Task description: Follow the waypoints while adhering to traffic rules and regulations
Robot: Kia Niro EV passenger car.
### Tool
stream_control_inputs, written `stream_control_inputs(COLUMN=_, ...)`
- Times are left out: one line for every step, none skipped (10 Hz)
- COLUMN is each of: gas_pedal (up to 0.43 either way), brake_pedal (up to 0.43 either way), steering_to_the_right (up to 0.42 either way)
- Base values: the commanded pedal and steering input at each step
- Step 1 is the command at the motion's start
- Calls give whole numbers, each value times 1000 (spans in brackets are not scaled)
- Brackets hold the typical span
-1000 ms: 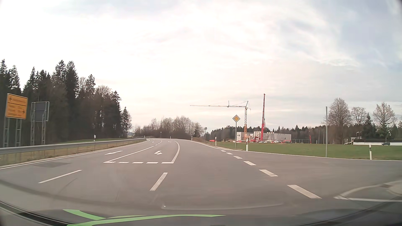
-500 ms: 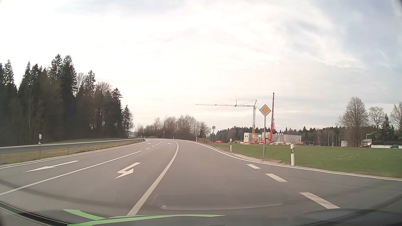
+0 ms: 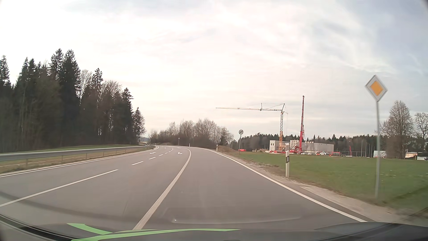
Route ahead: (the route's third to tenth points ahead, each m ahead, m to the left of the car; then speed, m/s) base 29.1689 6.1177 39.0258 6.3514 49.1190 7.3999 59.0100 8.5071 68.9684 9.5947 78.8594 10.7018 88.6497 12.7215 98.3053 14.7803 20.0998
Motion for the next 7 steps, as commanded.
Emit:
stream_control_inputs(gas_pedal=157, brake_pedal=0, steering_to_the_right=-11)
stream_control_inputs(gas_pedal=157, brake_pedal=0, steering_to_the_right=-11)
stream_control_inputs(gas_pedal=157, brake_pedal=0, steering_to_the_right=-11)
stream_control_inputs(gas_pedal=157, brake_pedal=0, steering_to_the_right=-11)
stream_control_inputs(gas_pedal=157, brake_pedal=0, steering_to_the_right=-11)
stream_control_inputs(gas_pedal=157, brake_pedal=0, steering_to_the_right=-11)
stream_control_inputs(gas_pedal=169, brake_pedal=0, steering_to_the_right=-11)
